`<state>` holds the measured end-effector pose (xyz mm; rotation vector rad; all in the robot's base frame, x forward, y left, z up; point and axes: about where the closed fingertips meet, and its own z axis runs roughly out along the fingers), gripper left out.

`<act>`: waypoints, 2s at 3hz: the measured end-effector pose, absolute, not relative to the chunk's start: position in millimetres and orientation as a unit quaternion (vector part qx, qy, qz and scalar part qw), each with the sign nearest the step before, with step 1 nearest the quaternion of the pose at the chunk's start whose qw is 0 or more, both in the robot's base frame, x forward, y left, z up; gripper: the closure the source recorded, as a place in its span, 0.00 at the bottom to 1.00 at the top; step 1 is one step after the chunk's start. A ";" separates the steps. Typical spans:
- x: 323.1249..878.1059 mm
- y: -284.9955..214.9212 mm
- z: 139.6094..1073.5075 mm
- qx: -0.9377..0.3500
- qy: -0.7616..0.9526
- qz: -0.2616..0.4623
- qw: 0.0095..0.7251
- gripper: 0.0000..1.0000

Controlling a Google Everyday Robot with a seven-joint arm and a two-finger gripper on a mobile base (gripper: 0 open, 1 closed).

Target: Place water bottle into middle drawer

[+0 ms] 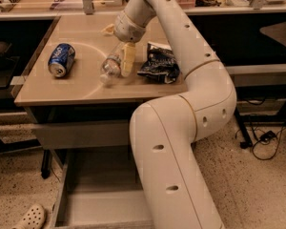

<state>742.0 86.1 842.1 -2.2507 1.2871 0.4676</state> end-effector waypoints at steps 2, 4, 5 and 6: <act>739.8 84.4 829.7 -0.829 0.470 0.183 0.241 0.00; 739.0 85.4 823.3 -0.831 0.467 0.188 0.238 0.19; 739.0 85.4 823.3 -0.831 0.467 0.188 0.238 0.42; 739.0 85.4 823.3 -0.831 0.467 0.188 0.238 0.65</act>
Offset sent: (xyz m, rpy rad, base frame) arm -0.0075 -0.0483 0.0019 -0.1425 0.2127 0.1619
